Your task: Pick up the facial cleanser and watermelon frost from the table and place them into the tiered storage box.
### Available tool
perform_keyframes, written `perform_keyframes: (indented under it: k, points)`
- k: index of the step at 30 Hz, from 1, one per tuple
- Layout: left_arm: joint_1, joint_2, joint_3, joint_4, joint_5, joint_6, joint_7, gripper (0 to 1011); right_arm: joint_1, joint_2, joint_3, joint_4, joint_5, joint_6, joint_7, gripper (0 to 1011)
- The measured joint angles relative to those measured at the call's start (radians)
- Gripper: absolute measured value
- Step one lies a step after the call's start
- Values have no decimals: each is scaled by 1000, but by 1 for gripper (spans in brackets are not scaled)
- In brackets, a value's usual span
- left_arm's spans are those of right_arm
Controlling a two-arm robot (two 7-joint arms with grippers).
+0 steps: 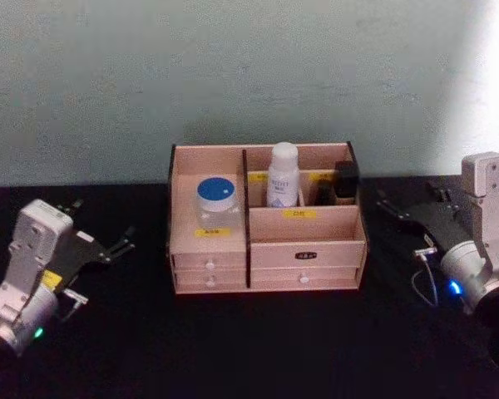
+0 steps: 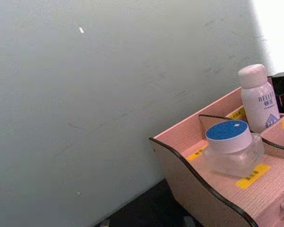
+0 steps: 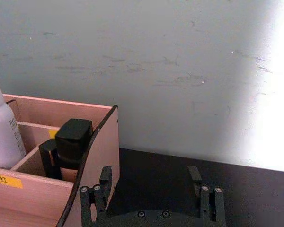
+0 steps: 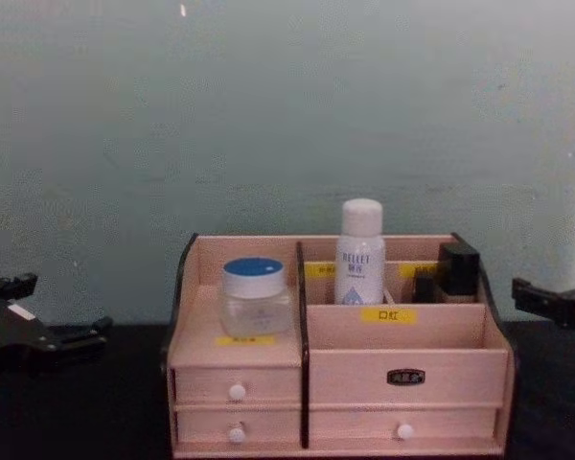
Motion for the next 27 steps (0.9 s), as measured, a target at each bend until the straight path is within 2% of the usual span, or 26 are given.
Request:
perform_keyframes:
  k: [27]
  points:
    - [0,0,0,0,0,0,0,1001,2,4,-2,-6,5,2,3,1004]
